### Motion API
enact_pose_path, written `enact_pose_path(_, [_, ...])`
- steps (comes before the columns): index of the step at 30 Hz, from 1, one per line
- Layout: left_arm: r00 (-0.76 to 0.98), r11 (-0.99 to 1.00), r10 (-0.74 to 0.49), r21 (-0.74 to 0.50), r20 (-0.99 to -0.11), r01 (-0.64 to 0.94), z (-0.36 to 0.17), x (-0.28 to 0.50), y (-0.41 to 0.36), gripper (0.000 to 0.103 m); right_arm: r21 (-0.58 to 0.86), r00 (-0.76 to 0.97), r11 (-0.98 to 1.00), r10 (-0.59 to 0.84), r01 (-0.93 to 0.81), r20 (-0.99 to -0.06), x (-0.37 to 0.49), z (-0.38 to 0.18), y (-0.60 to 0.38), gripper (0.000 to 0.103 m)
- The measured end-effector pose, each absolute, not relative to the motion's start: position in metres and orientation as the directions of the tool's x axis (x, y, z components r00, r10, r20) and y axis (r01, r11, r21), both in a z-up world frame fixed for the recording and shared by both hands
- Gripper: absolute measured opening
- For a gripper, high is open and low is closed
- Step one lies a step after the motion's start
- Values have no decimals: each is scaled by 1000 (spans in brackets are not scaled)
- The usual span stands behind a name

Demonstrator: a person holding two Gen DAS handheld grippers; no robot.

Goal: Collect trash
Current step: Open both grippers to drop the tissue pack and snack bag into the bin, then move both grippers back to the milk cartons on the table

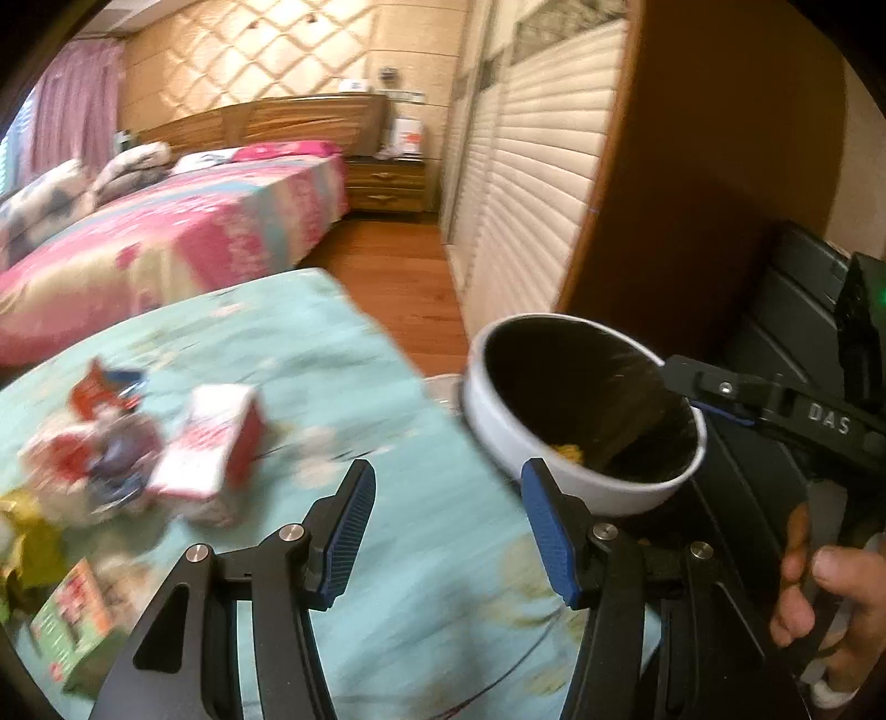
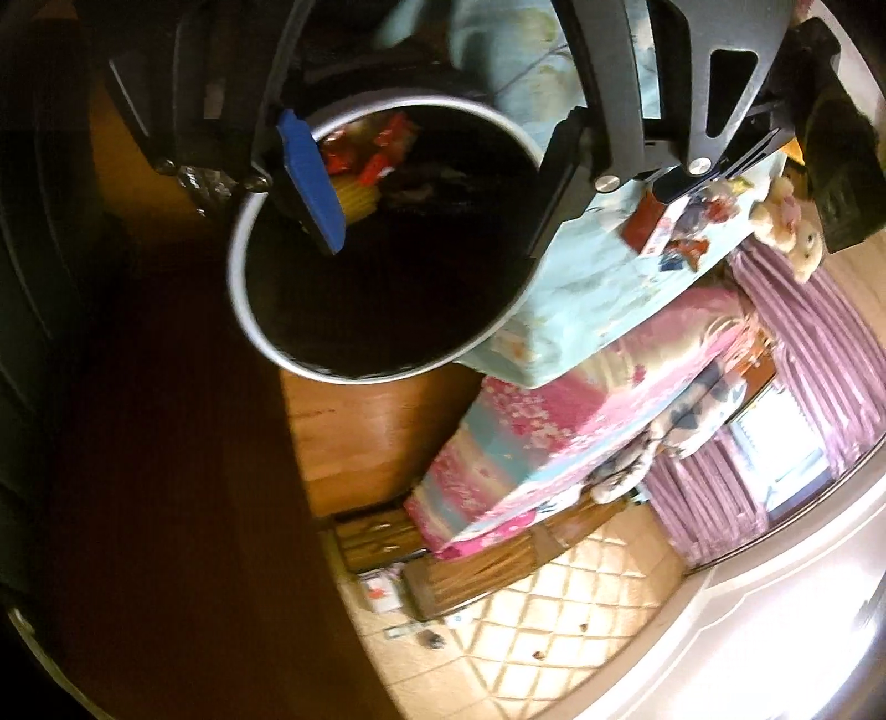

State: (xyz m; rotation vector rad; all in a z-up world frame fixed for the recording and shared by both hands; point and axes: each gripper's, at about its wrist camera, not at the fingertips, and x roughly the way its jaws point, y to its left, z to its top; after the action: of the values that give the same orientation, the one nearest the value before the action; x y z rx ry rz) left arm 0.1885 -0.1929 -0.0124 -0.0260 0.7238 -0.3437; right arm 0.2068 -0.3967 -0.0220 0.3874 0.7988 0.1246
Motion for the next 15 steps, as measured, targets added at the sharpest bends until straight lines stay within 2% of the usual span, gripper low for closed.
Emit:
enact_pose_path(10, [736,980,-199,-150,-647,134,-19,138,-125,54,393,640,914,363,-102,-677,203,-33,-321,71])
enact_pose_path(15, [761,986,-157,-136,-629,91,-6,114,-93,54,394,592,905,407,-160,-696,211,-43,-287,71])
